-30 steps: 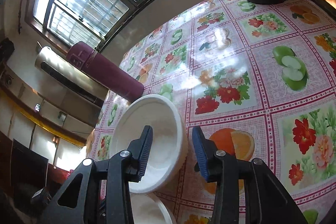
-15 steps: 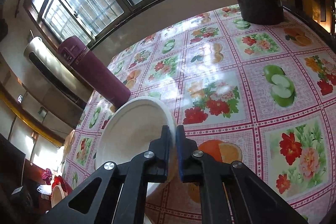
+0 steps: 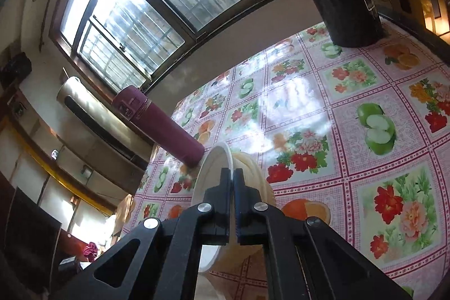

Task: Organize plates and bowls

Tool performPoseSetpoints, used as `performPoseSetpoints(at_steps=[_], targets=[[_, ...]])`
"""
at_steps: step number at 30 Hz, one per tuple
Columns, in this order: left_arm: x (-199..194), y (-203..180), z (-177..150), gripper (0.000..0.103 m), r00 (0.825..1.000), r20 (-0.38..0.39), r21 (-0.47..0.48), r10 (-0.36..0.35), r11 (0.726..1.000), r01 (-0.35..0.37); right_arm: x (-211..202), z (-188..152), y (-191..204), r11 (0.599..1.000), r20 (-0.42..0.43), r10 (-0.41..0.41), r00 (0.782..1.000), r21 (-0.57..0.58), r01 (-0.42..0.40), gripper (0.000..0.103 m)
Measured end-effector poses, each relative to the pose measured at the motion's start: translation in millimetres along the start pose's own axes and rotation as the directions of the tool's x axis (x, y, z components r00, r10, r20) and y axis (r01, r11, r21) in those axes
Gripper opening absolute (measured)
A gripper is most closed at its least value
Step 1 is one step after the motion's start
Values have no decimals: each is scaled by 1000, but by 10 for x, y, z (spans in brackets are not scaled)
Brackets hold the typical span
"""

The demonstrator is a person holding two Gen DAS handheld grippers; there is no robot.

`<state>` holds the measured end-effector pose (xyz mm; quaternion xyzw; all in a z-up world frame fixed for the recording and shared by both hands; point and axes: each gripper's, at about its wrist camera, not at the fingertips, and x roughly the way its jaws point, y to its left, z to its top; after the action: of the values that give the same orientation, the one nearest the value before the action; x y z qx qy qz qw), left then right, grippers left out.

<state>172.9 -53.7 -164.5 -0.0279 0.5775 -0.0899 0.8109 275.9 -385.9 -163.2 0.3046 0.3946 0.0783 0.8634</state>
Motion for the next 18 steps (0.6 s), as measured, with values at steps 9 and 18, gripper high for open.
performPoseSetpoints(at_steps=[9, 18], targets=[[76, 49, 13, 12, 1000, -21, -18, -4, 1000, 3, -358, 13, 306, 994, 147, 74, 986, -94, -61, 1], [56, 47, 35, 12, 1000, -13, -30, -8, 1000, 8, -600, 12, 528, 980, 171, 170, 970, -129, -149, 1]])
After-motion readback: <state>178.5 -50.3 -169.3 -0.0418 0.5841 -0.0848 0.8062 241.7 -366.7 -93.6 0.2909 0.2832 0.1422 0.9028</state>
